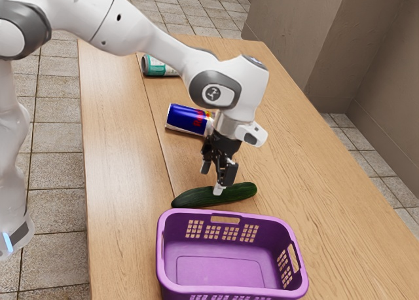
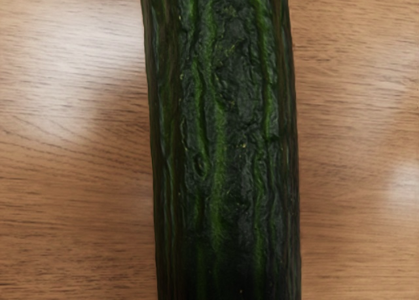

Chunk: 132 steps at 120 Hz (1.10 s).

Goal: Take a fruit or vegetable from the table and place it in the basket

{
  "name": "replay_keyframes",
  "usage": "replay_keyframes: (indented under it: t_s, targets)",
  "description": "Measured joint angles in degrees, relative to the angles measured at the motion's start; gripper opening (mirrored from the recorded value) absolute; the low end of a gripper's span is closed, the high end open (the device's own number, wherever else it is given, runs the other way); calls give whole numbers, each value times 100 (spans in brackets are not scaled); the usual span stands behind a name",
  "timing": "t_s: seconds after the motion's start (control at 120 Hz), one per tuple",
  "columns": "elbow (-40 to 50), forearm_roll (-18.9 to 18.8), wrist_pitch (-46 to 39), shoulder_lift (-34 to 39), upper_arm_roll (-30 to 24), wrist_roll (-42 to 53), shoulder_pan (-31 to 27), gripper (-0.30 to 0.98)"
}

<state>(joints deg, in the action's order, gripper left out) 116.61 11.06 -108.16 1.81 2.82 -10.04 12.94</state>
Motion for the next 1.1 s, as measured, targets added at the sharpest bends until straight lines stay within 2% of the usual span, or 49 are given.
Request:
replay_keyframes:
  t_s: [0.658, 0.958, 1.008, 1.1]
  targets:
    - [-22, 80, -72, -260, 157, -30, 258, 69]
    - [-65, 79, -109, -450, 210, -29, 4, 68]
    - [-72, 76, -134, -482, 210, -29, -61, 63]
    - [-142, 69, -167, -571, 210, -29, -91, 46]
